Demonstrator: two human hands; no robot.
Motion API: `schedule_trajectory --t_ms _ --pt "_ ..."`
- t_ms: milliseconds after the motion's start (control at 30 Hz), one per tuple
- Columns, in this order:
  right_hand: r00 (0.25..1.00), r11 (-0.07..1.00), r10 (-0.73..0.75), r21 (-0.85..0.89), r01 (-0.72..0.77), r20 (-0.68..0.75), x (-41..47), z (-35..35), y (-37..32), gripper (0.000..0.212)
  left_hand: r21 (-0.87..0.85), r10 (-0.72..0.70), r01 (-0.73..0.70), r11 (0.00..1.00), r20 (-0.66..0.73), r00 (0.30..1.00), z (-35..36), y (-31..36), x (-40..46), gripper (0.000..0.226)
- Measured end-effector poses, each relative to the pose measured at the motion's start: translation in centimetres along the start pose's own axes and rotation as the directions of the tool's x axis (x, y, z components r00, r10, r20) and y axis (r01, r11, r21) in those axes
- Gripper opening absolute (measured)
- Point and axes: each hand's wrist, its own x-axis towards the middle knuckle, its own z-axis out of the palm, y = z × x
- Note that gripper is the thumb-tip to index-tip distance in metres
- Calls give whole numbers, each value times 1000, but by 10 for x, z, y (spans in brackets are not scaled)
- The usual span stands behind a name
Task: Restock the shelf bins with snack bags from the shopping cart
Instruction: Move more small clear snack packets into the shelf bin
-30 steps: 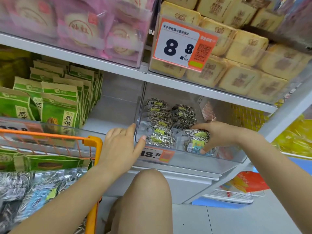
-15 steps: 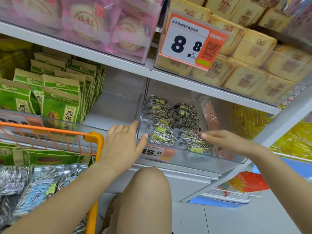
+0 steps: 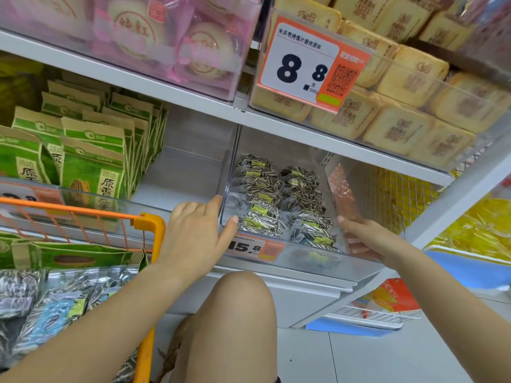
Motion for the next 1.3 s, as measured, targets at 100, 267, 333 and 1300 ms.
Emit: schedule_trajectory --t_ms 100,267,333,1300 --pt "996 994 72 74 -76 48 4 10 -8 73 8 4 -4 1000 4 1000 0 0 0 68" --pt "994 997 59 -57 -54 87 2 25 -22 71 20 1 -1 1000 8 1000 0 0 0 66" --pt "993 999 45 -19 -43 108 4 22 -21 70 16 2 -2 1000 11 1000 1 0 1 66" --pt "946 983 -164 31 180 -281 -2 41 -37 57 21 -45 42 999 172 984 -13 5 3 57"
